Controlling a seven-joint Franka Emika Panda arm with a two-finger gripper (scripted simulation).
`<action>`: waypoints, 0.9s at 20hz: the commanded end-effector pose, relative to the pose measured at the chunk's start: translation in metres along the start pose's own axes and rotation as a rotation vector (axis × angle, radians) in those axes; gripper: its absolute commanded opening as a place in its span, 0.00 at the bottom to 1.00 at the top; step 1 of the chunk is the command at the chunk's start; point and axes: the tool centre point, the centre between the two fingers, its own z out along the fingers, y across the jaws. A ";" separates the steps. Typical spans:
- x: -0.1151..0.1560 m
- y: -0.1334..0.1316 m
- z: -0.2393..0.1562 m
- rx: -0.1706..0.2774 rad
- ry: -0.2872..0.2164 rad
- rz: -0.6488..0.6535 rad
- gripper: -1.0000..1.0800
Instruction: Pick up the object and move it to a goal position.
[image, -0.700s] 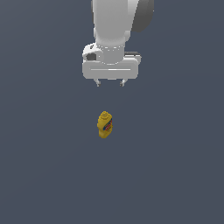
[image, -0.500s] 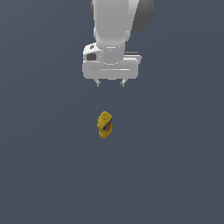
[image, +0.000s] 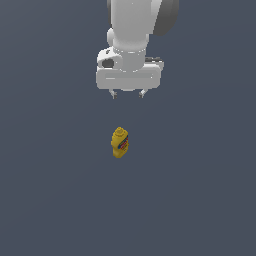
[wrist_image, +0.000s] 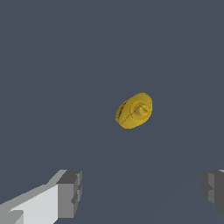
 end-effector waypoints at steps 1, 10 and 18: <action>0.000 0.000 0.001 0.000 0.000 0.005 0.96; 0.008 0.005 0.013 0.007 -0.001 0.106 0.96; 0.022 0.013 0.036 0.018 -0.003 0.296 0.96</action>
